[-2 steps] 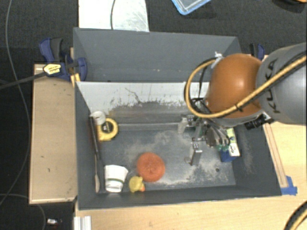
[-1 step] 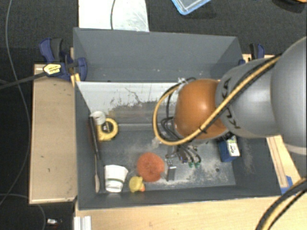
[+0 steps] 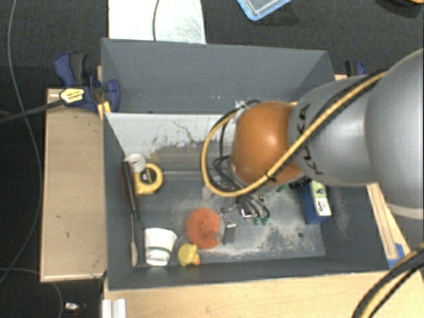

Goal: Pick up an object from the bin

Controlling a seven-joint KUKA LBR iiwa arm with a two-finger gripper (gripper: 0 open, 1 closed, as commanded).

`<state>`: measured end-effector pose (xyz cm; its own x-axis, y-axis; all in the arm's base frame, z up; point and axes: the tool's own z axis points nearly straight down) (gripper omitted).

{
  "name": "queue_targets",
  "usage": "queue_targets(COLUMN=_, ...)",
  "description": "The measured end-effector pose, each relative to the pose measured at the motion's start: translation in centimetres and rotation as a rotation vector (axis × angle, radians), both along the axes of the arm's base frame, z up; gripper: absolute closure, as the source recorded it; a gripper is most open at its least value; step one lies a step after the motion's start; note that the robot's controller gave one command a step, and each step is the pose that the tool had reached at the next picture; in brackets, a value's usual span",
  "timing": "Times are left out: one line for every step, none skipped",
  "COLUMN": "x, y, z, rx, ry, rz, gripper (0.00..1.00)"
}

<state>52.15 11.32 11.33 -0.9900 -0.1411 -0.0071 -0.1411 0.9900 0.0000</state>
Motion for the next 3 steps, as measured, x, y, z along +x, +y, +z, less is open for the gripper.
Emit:
queue_targets(x=-2.8, y=3.3, z=-1.4, rx=0.003, ry=0.009, rz=0.054, gripper=0.0)
queue_targets(x=-1.8, y=3.0, z=-4.0, rx=0.0, ry=-0.006, rz=0.117, gripper=0.0)
queue_targets(x=-3.5, y=0.4, z=-4.3, rx=0.002, ry=0.003, rz=-0.007, gripper=1.0)
